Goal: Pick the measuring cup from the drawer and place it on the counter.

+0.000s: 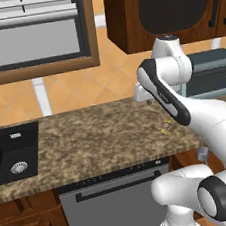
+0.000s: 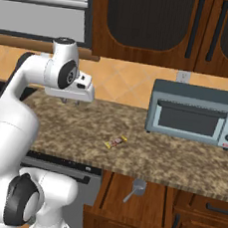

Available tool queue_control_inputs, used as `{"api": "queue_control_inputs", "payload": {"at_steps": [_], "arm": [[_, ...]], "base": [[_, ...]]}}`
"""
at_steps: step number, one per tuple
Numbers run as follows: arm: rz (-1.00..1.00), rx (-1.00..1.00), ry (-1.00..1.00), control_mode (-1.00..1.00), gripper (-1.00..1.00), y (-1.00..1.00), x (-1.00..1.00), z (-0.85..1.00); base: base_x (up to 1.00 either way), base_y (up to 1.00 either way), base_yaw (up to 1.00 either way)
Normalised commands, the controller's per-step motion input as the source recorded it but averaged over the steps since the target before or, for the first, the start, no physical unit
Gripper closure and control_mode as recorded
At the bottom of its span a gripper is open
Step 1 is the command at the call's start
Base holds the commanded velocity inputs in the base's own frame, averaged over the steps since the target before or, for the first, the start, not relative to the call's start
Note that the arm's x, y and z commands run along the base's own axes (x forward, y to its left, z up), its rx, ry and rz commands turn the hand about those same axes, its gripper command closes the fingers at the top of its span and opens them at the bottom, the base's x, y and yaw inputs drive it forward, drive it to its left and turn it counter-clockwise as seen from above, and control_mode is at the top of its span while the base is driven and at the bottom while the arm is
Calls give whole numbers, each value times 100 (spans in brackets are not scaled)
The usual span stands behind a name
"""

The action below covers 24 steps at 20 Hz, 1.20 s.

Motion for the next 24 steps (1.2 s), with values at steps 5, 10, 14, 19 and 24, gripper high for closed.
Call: {"api": "queue_control_inputs", "payload": {"at_steps": [5,10,14,19,24], "arm": [[0,0,2,-100,-100,-44,-26,0],[0,0,5,-100,-100,-100,-49,-21],[0,0,3,-100,-100,-100,-45,-49],[0,-5,0,-100,-100,-90,-25,-49],[-3,-2,0,-100,-100,-82,-18,-46]], "base": [[0,0,0],[0,0,0],[0,0,0],[0,0,0],[0,0,0]]}}
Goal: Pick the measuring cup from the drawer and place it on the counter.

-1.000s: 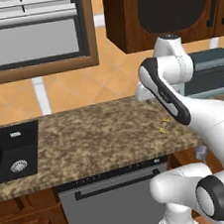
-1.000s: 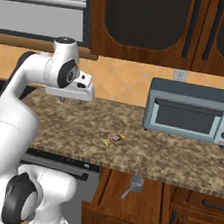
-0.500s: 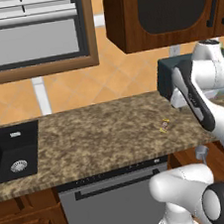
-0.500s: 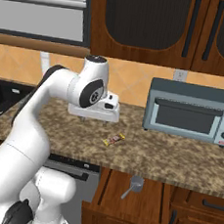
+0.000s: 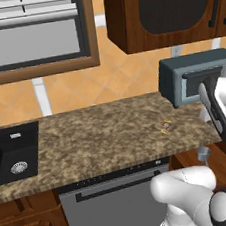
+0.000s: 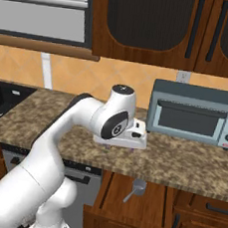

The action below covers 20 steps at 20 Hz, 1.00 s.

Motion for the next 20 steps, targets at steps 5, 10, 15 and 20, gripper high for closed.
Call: {"api": "queue_control_inputs", "payload": {"at_steps": [5,10,15,20], "arm": [[-4,-3,0,-100,-100,-51,-9,-37],[-3,0,0,-100,-100,-40,-2,-23],[0,0,0,-100,-100,-71,-1,-47],[-12,0,0,-100,-100,-25,-13,-71]], "base": [[0,0,0],[0,0,0],[0,0,0],[0,0,0]]}}
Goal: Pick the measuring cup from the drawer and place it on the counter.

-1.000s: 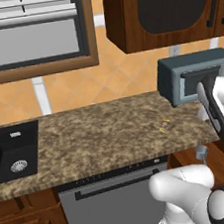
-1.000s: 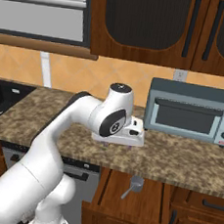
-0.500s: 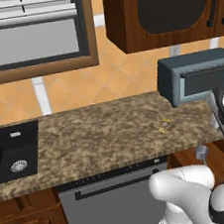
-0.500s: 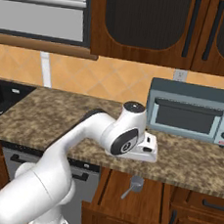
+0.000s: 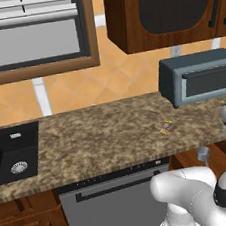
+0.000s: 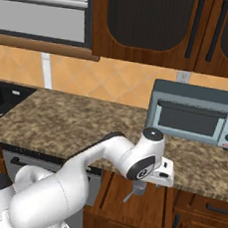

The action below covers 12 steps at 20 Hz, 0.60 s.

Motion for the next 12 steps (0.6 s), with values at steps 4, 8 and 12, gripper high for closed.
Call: {"api": "queue_control_inputs", "payload": {"at_steps": [4,8,12], "arm": [[-11,0,5,-100,-100,0,-16,-38],[-6,0,8,-100,-100,0,-1,-48],[3,0,3,-100,-100,0,0,-67]], "base": [[0,0,0],[0,0,0],[0,0,0]]}}
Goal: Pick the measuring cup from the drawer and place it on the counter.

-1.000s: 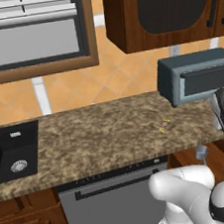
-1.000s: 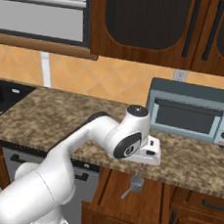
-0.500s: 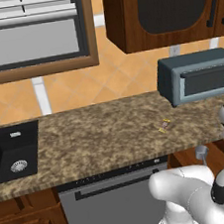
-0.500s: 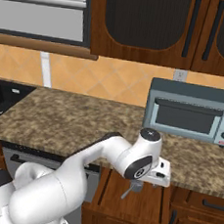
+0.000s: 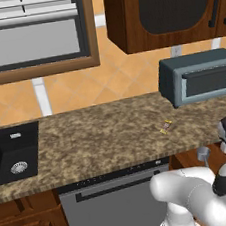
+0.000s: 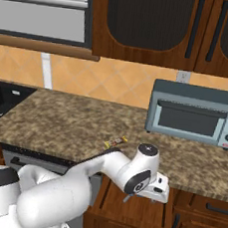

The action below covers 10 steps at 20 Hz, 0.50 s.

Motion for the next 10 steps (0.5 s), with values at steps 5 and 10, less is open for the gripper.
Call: {"api": "queue_control_inputs", "payload": {"at_steps": [5,10], "arm": [[3,1,3,-100,-100,-3,-11,-85],[0,4,9,-100,-100,-1,0,-35]], "base": [[0,0,0],[0,0,0]]}}
